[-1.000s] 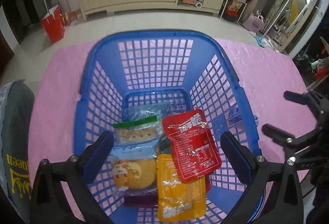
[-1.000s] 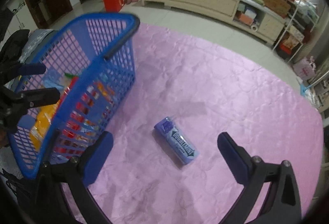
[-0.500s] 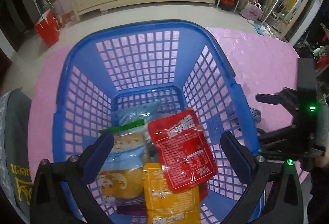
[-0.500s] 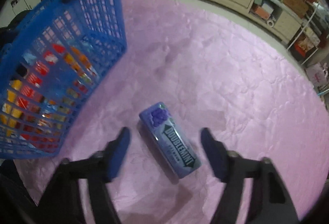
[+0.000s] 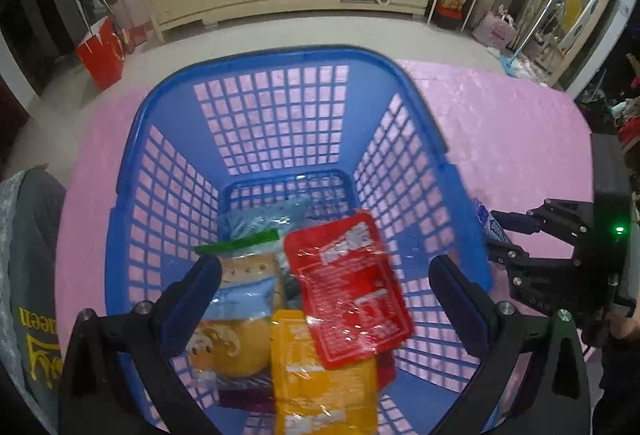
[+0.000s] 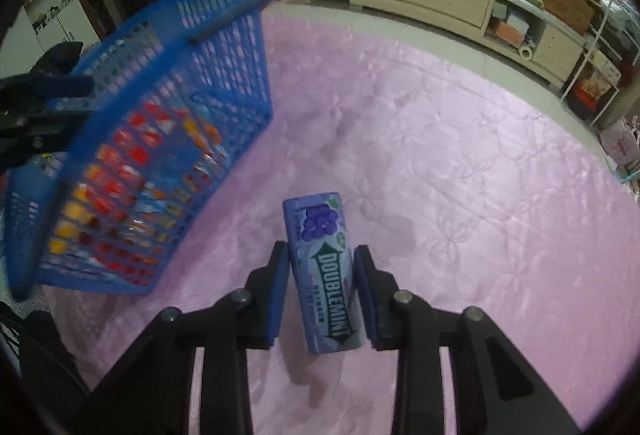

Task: Organize snacks
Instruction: 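Carry the gum roll over the basket and open the right tool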

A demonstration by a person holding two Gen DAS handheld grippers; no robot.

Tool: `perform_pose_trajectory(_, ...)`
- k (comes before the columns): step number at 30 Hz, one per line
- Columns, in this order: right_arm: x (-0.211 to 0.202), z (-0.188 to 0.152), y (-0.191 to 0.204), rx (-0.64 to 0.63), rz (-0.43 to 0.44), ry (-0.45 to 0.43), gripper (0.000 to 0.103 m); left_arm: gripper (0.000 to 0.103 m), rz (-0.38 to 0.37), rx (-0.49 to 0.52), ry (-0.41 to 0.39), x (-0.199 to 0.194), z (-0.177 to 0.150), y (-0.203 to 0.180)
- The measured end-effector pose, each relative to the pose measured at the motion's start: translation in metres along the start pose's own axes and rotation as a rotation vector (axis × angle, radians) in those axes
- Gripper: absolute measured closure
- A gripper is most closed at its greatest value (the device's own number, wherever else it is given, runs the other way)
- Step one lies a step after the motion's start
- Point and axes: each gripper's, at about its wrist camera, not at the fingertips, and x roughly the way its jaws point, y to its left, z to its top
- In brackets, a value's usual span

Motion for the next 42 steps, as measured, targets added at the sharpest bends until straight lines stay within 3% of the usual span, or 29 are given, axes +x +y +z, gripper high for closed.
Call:
perform_pose_trajectory(6, -0.059, 0.003, 0.019, -0.017, -0.032, -0.108, 0.067, 0.001, -0.041, -0.003, -0.06, -0.028, -0.005, -0.002)
perform_pose_trajectory(10, -0.095, 0.008, 0.033, -0.015, -0.028, -0.153, 0.067, 0.001, -0.027, 0.029, -0.122, -0.053, -0.012, -0.004)
perform_pose_trajectory(15, -0.133, 0.013, 0.058, -0.041, -0.05, -0.217, 0.067, 0.001, -0.075, -0.003, -0.169, -0.082, -0.024, 0.006)
perform_pose_trajectory(20, -0.157, 0.022, 0.081, -0.061, -0.058, -0.264, 0.067, 0.001, -0.069, 0.018, -0.238, -0.11, -0.029, 0.018)
perform_pose_trajectory(30, -0.151, 0.051, 0.121, -0.115, -0.011, -0.247, 0.067, 0.001, -0.053, 0.011, -0.323, -0.149, -0.044, 0.047)
perform_pose_trajectory(42, -0.103, 0.091, 0.153, -0.163, 0.024, -0.187, 0.067, 0.001, 0.007, -0.028, -0.316, -0.139, -0.044, 0.1)
